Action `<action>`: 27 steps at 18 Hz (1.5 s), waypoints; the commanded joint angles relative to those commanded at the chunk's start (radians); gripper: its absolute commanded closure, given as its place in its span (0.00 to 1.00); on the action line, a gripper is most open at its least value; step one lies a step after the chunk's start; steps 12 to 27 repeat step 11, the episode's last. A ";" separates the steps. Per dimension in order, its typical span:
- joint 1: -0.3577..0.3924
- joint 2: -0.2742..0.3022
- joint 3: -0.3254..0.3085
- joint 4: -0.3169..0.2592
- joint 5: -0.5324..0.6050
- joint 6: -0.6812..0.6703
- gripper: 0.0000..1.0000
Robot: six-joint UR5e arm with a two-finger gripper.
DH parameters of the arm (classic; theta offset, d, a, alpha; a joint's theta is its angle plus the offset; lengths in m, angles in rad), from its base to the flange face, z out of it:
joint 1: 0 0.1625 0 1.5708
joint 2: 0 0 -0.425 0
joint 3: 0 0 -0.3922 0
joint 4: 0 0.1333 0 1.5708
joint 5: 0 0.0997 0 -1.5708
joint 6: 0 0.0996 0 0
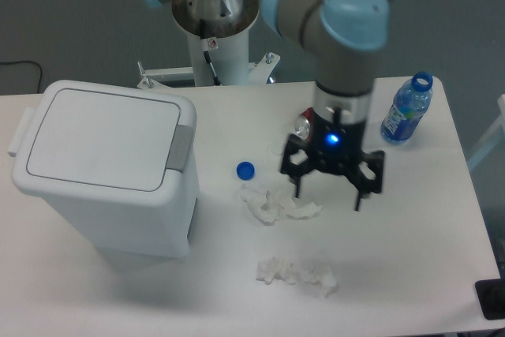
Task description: Close the trash can
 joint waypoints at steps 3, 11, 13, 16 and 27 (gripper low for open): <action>-0.003 -0.094 0.037 0.000 0.023 0.209 0.00; -0.006 -0.183 0.112 0.002 0.109 0.337 0.00; -0.006 -0.183 0.112 0.002 0.109 0.337 0.00; -0.006 -0.183 0.112 0.002 0.109 0.337 0.00; -0.006 -0.183 0.112 0.002 0.109 0.337 0.00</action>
